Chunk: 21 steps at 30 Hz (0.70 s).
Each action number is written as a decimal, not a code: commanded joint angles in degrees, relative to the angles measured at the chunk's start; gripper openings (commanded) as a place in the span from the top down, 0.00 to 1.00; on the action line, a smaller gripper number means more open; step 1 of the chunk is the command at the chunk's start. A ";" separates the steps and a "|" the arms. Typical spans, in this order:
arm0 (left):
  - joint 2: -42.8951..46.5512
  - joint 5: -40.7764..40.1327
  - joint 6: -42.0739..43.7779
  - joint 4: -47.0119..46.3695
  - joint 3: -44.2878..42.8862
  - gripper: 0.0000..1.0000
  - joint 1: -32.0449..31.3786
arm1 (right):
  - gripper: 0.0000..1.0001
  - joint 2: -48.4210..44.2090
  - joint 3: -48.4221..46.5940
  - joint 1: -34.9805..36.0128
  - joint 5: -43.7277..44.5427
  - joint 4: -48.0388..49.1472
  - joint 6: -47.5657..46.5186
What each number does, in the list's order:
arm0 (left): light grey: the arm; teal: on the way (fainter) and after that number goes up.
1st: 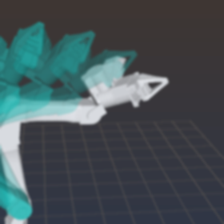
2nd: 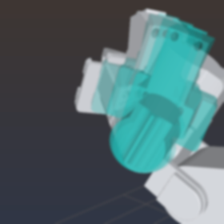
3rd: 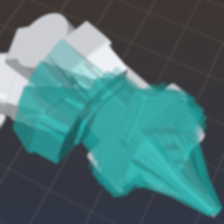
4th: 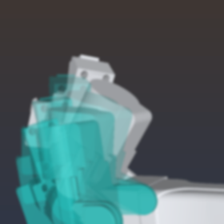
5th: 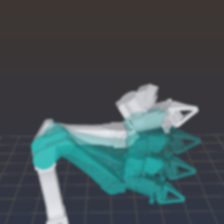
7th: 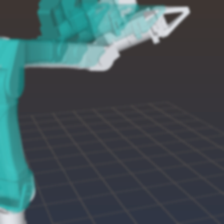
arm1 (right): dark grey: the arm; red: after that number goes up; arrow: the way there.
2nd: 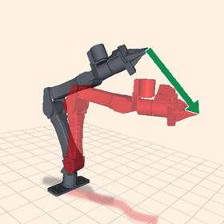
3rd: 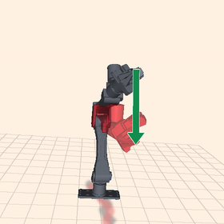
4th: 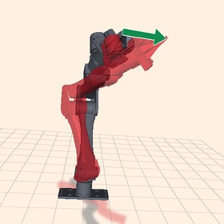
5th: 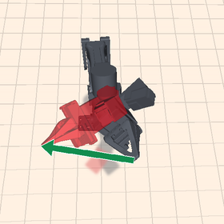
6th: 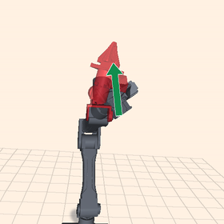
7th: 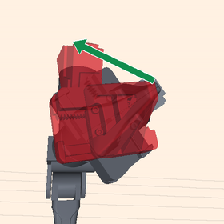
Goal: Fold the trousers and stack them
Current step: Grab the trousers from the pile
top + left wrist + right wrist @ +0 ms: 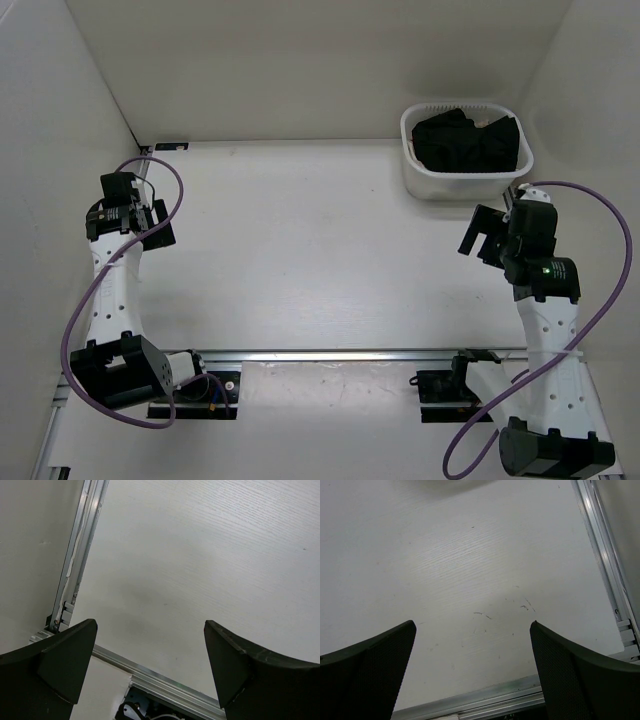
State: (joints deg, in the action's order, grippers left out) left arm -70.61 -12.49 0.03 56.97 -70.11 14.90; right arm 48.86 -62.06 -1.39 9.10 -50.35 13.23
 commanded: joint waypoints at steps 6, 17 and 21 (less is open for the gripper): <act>1.36 -1.21 -0.03 0.16 -2.23 0.00 -0.04 | 0.01 3.15 -4.10 -0.11 1.36 10.60 -2.16; -4.36 -4.30 -0.03 -1.51 -3.99 0.00 -0.04 | 0.01 56.47 -52.40 -0.11 4.70 13.37 1.89; -7.69 -4.91 -0.03 -2.04 -4.51 0.00 -0.04 | 0.01 82.03 -75.72 -0.11 4.70 7.98 1.88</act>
State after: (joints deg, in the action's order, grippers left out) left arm -76.93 -15.75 0.03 55.99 -72.60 14.90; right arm 117.97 -129.25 -1.43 13.37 -35.88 15.18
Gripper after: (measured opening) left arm 0.998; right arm 0.992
